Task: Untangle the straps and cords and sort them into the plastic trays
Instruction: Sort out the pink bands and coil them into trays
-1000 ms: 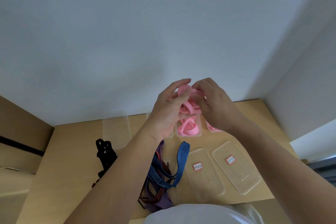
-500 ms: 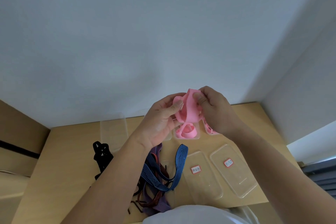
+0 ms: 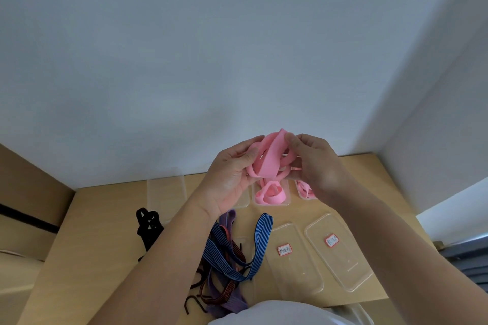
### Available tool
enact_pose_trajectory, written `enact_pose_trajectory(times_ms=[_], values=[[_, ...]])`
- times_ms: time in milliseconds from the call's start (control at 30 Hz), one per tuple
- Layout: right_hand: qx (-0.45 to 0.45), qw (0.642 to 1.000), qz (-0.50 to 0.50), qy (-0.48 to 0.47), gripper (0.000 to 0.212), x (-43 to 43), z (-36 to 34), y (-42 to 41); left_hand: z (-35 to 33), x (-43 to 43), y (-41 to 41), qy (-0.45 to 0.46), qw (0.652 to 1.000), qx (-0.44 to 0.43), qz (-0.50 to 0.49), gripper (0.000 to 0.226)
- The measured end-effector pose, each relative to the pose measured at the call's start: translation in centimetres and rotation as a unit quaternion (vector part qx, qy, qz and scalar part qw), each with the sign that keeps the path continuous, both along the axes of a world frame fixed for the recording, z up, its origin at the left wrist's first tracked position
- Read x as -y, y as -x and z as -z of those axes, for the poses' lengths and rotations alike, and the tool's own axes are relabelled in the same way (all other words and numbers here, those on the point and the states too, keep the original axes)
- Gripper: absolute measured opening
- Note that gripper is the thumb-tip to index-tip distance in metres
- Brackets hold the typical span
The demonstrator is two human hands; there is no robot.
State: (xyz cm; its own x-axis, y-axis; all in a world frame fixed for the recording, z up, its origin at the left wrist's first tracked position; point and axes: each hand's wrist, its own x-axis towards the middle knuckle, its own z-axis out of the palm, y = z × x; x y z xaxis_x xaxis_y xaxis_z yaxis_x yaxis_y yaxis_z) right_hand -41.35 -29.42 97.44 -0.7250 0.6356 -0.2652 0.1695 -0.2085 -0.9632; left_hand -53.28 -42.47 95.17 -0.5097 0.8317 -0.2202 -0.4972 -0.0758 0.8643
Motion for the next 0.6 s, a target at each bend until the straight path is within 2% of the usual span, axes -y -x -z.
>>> enact_pose_trajectory(times_ms=[233, 367, 500, 600], values=[[0.008, 0.998, 0.054, -0.022, 0.039, 0.6, 0.3, 0.2, 0.1, 0.5, -1.6, -0.026, 0.998, -0.044, 0.028, 0.053], [-0.015, 1.000, 0.017, 0.006, 0.034, 0.7, 0.0, -0.1, 0.5, 0.9, -1.3, -0.006, 0.997, -0.079, 0.006, 0.045], [-0.032, 0.997, -0.061, -0.036, 0.027, 0.0, -0.1, -0.6, 0.5, 1.3, -0.7, 0.037, 0.988, -0.143, -0.037, 0.039], [-0.032, 0.997, -0.051, -0.050, 0.021, -0.2, 0.3, -0.4, 0.5, 1.2, -0.1, 0.059, 0.983, -0.163, -0.055, 0.042]])
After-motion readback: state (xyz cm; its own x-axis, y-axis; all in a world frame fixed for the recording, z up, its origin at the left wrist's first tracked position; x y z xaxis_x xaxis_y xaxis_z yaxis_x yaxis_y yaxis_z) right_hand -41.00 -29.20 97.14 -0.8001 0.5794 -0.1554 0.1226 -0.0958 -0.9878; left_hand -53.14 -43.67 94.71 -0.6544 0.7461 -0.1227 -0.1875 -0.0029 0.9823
